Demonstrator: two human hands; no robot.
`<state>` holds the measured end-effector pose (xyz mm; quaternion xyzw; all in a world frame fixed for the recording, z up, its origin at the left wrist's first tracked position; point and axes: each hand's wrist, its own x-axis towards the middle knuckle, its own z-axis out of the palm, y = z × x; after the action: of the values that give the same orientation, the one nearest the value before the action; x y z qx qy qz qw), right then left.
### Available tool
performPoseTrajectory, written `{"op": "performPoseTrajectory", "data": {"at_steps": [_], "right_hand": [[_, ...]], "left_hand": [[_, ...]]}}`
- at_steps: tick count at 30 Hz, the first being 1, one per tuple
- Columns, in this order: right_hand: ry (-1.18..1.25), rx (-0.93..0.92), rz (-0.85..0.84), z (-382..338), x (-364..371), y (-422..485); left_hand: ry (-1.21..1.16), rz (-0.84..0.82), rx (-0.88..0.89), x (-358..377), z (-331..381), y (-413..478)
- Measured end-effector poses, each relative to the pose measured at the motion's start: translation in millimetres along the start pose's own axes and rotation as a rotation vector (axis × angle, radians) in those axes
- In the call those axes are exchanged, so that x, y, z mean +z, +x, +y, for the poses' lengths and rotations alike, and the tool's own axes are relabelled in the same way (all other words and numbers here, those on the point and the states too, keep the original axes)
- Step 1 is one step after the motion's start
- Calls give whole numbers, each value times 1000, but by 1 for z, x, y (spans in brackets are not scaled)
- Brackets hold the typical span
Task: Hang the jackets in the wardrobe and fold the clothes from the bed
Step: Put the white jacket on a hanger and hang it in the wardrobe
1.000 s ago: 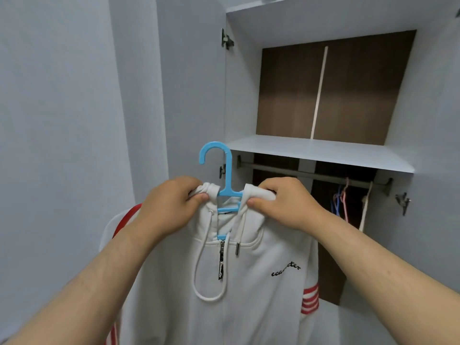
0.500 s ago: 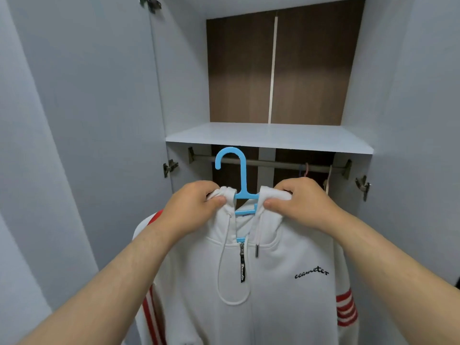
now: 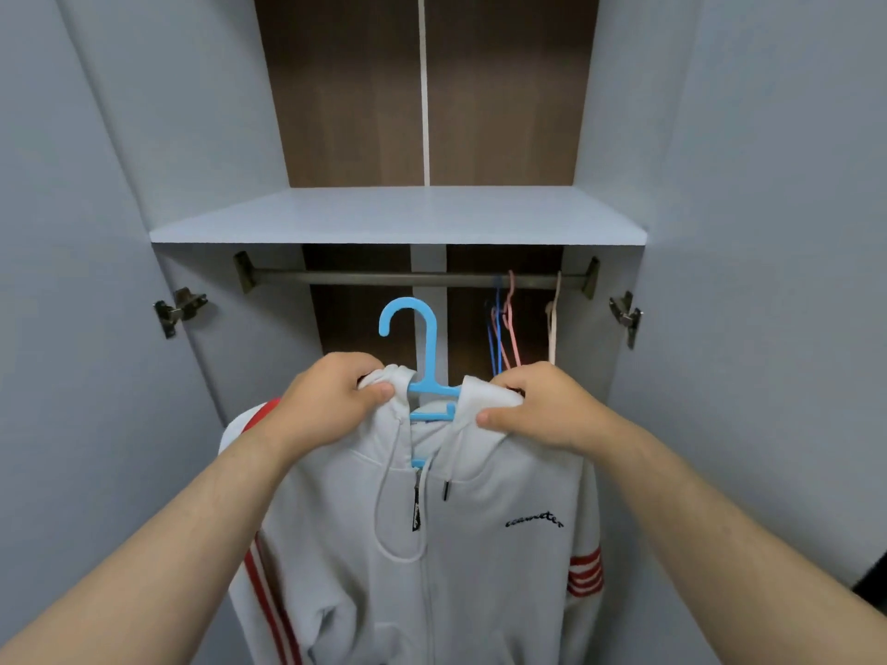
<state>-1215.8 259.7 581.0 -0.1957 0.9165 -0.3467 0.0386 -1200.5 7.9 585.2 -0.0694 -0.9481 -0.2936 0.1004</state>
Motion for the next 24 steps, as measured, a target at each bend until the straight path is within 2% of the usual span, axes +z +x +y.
{"op": "performPoseTrajectory", "data": {"at_steps": [3,5,9,17,22,24], "right_hand": [[21,46,-82,14,-3,13],[16,75,-68,26,-1,28],[54,196,53,47,10,69],[23,302,177,47,30,148],[127,413,365,56,52,168],[128,472,435,61,58,174]], "left_hand": [[-9,-50,43,6,-13,32],[-7,-78,71,9,-27,56],[6,-152,114,16,-55,114],[-58,-337,265,22,-98,231],[-35,-425,304,34,-106,272],[-115,-394,321,34,-103,291]]}}
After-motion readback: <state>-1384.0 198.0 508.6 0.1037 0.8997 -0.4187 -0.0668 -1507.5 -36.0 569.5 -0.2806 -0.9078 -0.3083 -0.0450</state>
